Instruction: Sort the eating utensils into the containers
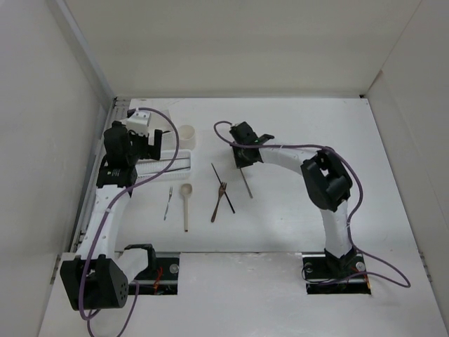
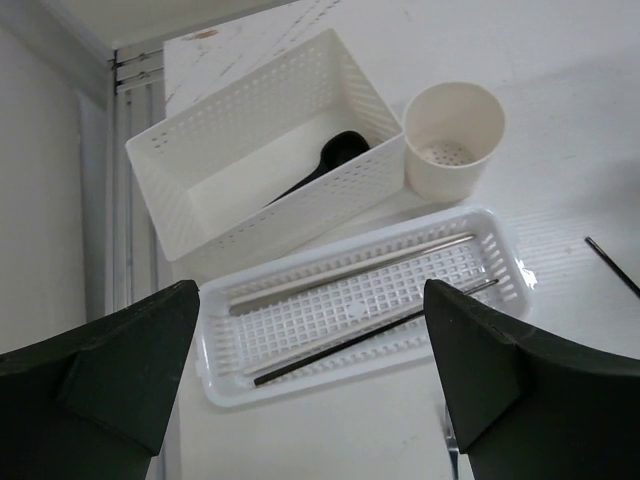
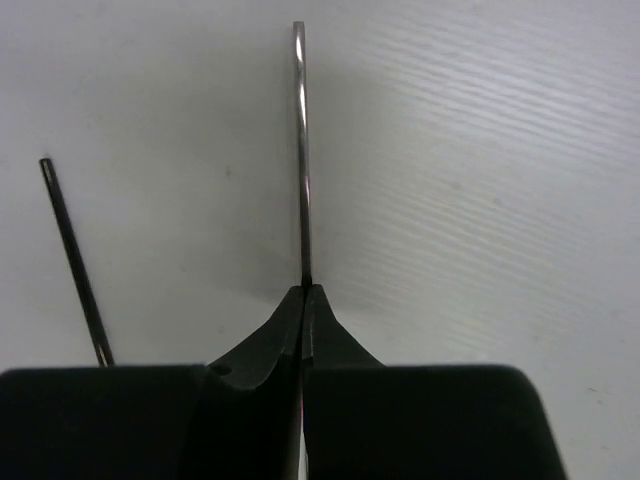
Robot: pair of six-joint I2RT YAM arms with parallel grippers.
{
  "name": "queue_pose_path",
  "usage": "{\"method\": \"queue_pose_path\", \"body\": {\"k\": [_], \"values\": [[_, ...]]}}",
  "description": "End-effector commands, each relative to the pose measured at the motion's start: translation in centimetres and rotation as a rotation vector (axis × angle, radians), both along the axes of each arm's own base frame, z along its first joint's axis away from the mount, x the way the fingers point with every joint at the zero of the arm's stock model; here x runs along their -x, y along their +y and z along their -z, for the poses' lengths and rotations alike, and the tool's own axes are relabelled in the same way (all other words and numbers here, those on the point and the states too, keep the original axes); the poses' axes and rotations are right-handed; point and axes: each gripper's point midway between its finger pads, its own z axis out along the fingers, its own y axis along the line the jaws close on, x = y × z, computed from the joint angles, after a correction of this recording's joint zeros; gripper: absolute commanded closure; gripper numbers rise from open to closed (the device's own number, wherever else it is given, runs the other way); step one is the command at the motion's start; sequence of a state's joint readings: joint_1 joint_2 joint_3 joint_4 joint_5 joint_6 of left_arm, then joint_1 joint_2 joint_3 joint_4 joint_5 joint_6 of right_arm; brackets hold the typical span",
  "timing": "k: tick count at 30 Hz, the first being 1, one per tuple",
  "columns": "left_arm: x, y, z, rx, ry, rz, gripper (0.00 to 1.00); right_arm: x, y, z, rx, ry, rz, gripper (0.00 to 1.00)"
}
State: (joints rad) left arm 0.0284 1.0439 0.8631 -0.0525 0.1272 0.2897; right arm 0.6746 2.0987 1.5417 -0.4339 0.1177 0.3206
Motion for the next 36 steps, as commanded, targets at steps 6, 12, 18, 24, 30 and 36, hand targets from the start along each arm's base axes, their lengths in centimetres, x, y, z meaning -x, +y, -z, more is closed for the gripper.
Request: {"method": "queue_pose_path", "body": {"k": [6, 12, 18, 24, 30, 36], "values": [[-0.5, -5.0, -3.6, 0.033, -0.068, 0.290, 0.07, -3.7, 0.5, -14.9, -0.247, -0.349, 0.054, 1.00], [0.5, -10.5, -6.6, 0.156, -0.048, 0.583, 0.07, -4.2, 2.6, -23.4, -0.428, -0.475, 0.012, 1.00], [1.1, -13.8, -7.1, 0.254, -0.007, 0.735, 0.06, -4.4, 4.0, -27.6, -0.464, -0.538, 0.039, 1.00], [-0.4, -11.7, -5.7, 0.182, 0.025, 0.606, 0.05, -4.7, 2.9, -14.8, -0.258, -0.153, -0.084, 0.38], [-0.3, -11.2, -5.5, 0.185, 0.024, 0.566, 0.05, -4.9, 1.1, -7.2, -0.024, -0.031, -0.150, 0.33], [0.3, -10.9, -4.6, 0.173, 0.032, 0.551, 0.05, -4.1, -1.2, -3.9, 0.086, 0.022, -0.118, 0.33]]}}
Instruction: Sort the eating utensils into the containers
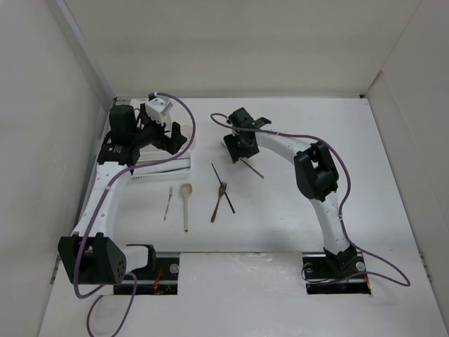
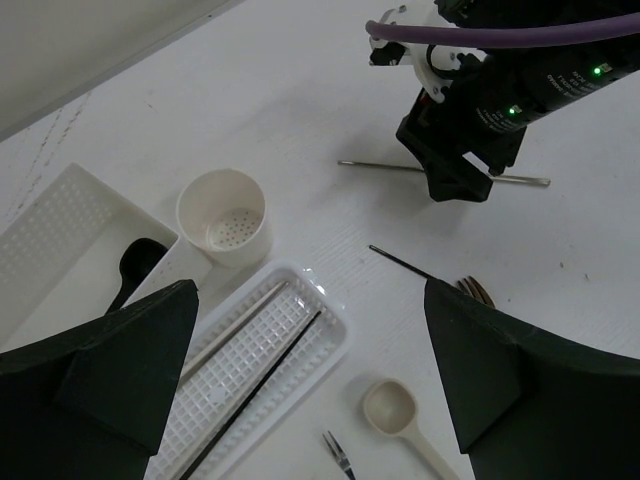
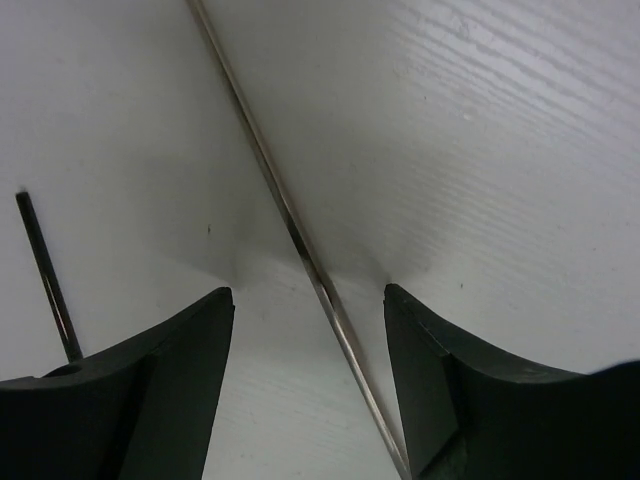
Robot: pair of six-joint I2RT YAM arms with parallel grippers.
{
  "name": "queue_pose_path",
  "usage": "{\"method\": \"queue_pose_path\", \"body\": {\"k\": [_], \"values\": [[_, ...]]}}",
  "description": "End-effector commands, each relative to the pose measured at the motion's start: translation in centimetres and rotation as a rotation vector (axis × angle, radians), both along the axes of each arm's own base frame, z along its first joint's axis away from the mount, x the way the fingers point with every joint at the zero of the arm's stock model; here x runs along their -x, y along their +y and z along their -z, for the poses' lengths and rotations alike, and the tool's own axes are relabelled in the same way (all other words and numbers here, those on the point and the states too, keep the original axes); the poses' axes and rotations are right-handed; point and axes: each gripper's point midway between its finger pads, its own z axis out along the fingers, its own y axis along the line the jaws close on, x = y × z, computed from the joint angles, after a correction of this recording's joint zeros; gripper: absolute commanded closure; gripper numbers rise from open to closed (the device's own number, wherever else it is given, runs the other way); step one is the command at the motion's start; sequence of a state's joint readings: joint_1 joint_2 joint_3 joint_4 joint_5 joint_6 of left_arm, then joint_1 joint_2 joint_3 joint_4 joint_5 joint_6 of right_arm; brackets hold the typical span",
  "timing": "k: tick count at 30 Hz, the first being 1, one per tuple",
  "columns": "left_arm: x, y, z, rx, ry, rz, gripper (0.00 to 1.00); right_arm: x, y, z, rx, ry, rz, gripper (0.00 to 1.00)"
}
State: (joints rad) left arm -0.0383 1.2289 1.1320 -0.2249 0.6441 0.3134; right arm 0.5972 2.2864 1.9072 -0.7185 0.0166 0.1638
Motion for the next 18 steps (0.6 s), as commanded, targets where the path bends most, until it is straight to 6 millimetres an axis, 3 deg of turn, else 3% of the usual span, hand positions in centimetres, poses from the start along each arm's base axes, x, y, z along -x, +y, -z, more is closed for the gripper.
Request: {"method": "queue_pose_path", "body": {"k": [1, 3, 6, 10, 12, 13, 14, 16, 18], "values": [[0.7, 0.0, -1.2, -0.001, -0.049, -0.002, 0.05, -0.3, -0.5, -3.1, 0.030, -0.072, -0.022, 0.33], [0.6, 0.0, -1.4, 0.000, -0.059, -0.002, 0.05, 0.1, -1.1, -2.3, 0.054, -0.060, -0.026, 0.33], [0.5, 0.2, -1.6, -0.003, -0.076, -0.011, 0.05, 1.9, -2.1, 0.5, 0.108, 0.025, -0.063, 0.38], [0.3, 0.5, -1.3, -0.012, -0.076, -0.029, 0.04, 3.3, -2.2, 1.9, 0.118, 0.064, -0.102, 0.39], [0.4, 0.5, -1.6, -0.011, -0.085, -0.029, 0.04, 3.4, -2.2, 2.4, 0.123, 0.072, -0.102, 0.47], [0.3, 0.5, -1.8, -0.011, -0.094, -0.029, 0.04, 3.4, -2.2, 2.4, 0.123, 0.072, -0.102, 0.53], [0.4, 0.5, -1.4, -0.011, -0.085, -0.029, 0.04, 3.4, -2.2, 2.4, 0.119, 0.074, -0.092, 0.72], [0.4, 0.5, -1.4, -0.011, -0.085, -0.029, 0.04, 3.5, -2.2, 2.9, 0.125, 0.083, -0.092, 0.94], [0.4, 0.5, -1.9, -0.010, -0.103, -0.029, 0.04, 3.4, -2.1, 3.1, 0.118, 0.079, -0.084, 1.00]]}}
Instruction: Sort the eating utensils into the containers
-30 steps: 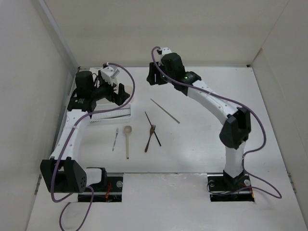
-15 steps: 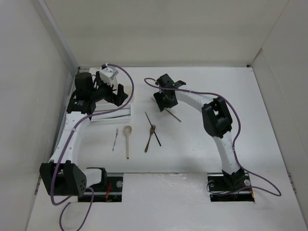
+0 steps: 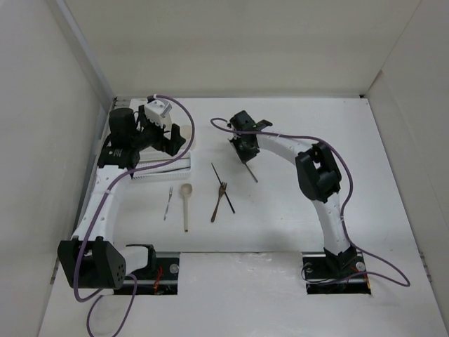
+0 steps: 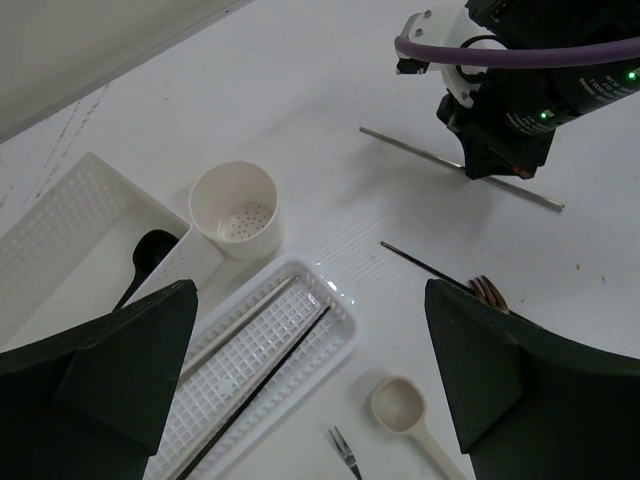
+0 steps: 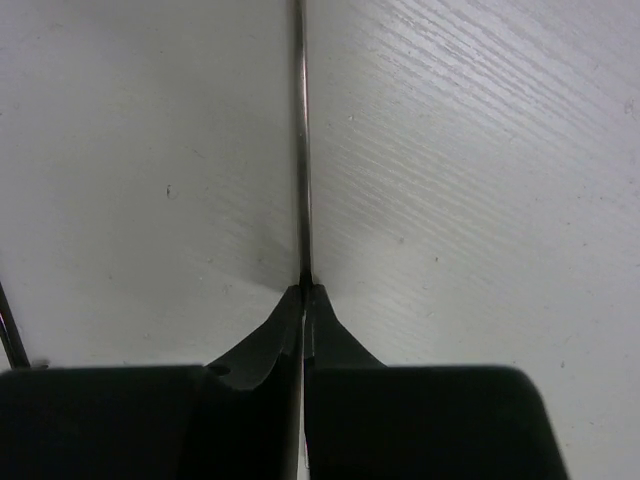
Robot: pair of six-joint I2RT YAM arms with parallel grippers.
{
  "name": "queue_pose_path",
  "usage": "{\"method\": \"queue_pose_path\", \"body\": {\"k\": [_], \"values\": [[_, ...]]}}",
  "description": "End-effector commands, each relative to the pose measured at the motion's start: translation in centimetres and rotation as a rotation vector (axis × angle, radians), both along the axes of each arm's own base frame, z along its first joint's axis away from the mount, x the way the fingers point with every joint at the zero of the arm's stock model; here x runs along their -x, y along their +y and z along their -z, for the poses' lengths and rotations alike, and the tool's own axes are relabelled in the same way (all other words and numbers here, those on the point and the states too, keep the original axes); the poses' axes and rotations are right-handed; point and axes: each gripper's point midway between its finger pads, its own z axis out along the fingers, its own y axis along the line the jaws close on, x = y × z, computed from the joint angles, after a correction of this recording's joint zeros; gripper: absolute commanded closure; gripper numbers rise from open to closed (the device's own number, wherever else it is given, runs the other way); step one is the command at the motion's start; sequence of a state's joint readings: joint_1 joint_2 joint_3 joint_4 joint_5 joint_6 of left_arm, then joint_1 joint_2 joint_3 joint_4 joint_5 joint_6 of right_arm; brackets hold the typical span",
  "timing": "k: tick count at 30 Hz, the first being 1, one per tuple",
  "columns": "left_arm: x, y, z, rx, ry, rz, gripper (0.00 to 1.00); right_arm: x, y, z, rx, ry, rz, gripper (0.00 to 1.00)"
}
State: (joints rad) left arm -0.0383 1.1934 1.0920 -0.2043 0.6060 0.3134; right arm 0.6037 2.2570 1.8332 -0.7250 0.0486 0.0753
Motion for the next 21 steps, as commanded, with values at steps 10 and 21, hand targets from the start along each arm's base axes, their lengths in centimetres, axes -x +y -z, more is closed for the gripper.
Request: {"method": "queue_pose_path", "body": {"k": [10, 21], "values": [[2.2, -2.3, -2.2, 0.034, -0.082, 0.174, 0.02, -1.8, 3.7, -13.2, -0.371, -0.304, 0.029, 1.00], [6.0, -7.0, -4.1, 0.222, -0.039, 0.522, 0.00, 0.4, 11.7, -32.9, -0.897, -0.581, -0.081, 1.00]]}}
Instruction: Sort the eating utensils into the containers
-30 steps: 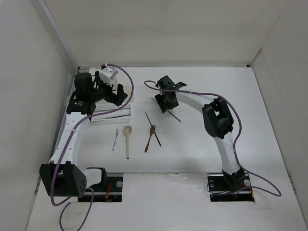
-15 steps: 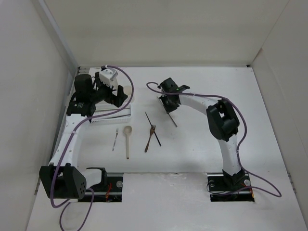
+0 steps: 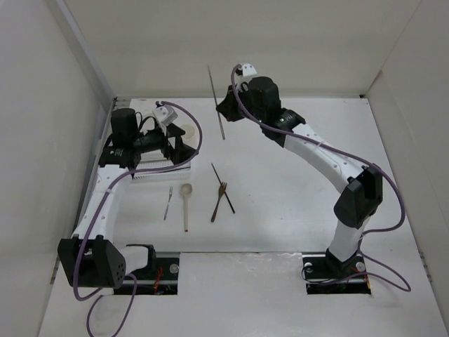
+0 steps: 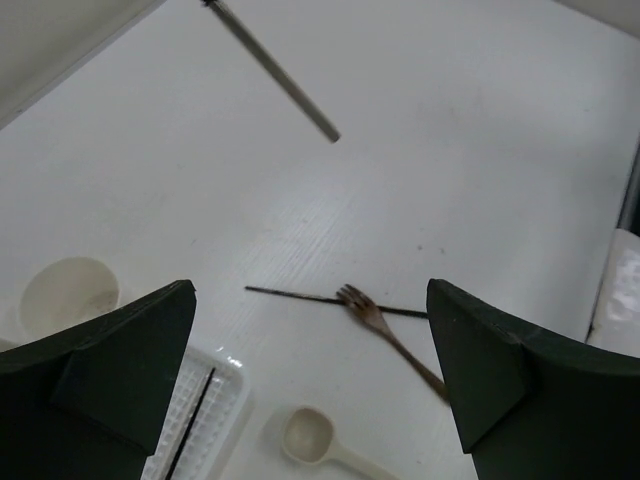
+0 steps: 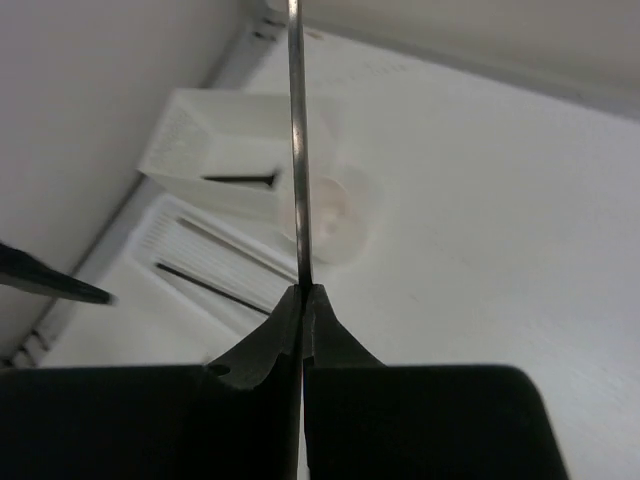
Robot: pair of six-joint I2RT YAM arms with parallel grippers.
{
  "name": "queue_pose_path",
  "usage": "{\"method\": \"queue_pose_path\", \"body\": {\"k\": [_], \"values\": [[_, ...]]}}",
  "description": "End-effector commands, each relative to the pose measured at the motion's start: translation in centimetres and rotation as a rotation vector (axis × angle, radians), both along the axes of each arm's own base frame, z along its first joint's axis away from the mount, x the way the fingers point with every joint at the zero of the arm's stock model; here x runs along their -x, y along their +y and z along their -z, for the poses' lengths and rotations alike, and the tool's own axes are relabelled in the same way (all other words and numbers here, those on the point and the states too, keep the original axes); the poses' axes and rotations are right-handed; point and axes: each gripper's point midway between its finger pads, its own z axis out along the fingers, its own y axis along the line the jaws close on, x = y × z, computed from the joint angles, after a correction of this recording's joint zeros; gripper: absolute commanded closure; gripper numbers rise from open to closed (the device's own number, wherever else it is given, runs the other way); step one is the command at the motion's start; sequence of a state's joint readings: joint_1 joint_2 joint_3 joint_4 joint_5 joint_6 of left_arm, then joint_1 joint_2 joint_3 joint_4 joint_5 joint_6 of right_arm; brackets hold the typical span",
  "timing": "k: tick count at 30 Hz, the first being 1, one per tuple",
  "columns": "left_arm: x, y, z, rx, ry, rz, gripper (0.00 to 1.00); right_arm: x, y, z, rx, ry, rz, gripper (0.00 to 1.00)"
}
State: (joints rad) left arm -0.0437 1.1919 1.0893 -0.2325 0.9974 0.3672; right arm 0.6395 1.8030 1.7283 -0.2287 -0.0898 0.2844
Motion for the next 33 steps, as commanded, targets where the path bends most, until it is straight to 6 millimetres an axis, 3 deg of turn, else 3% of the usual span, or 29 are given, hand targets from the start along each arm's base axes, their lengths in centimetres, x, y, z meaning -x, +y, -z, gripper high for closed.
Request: {"method": "queue_pose_path", "body": {"k": [1, 2, 6, 13, 16, 19, 22, 25, 26, 27, 31, 33], "values": [[1.4, -2.4, -3.3, 0.110, -0.046, 0.168, 0.00, 2.2, 5.1, -7.2, -0.218, -0.117, -0.129, 1.00], [1.9, -2.7, -3.5, 0.150, 0.001, 0.181, 0.00, 2.9, 5.8, -8.3, -0.251, -0.131, -0.165, 1.00], [1.8, -3.5, -4.3, 0.223, 0.031, 0.202, 0.00, 4.1, 7.9, -9.3, -0.297, -0.130, -0.230, 1.00], [-1.9, -2.6, -4.4, 0.228, 0.001, 0.028, 0.00, 6.4, 9.4, -10.2, -0.361, -0.114, -0.306, 1.00], [-2.9, -2.2, -4.0, 0.222, 0.004, -0.022, 0.13, 6.4, 9.5, -10.2, -0.372, -0.114, -0.305, 1.00], [-3.4, -1.8, -3.9, 0.217, 0.000, -0.058, 0.38, 7.0, 9.9, -10.2, -0.379, -0.103, -0.322, 1.00], [-3.6, -1.7, -3.9, 0.215, -0.001, -0.069, 0.41, 7.3, 9.8, -10.4, -0.384, -0.108, -0.332, 1.00], [-3.8, -1.6, -3.8, 0.209, -0.010, -0.078, 0.54, 7.9, 10.2, -10.0, -0.384, -0.089, -0.350, 1.00], [-4.0, -1.5, -4.2, 0.209, -0.021, -0.087, 0.61, 7.7, 10.4, -9.5, -0.379, -0.082, -0.349, 1.00], [-4.0, -1.5, -4.2, 0.209, -0.021, -0.087, 0.73, 7.7, 10.4, -9.5, -0.379, -0.082, -0.349, 1.00], [-3.8, -1.5, -4.0, 0.201, -0.001, -0.089, 1.00, 7.5, 10.4, -9.0, -0.374, -0.076, -0.339, 1.00], [-3.9, -1.2, -3.1, 0.174, 0.011, -0.107, 1.00, 7.4, 10.6, -8.5, -0.368, -0.068, -0.337, 1.00]]}}
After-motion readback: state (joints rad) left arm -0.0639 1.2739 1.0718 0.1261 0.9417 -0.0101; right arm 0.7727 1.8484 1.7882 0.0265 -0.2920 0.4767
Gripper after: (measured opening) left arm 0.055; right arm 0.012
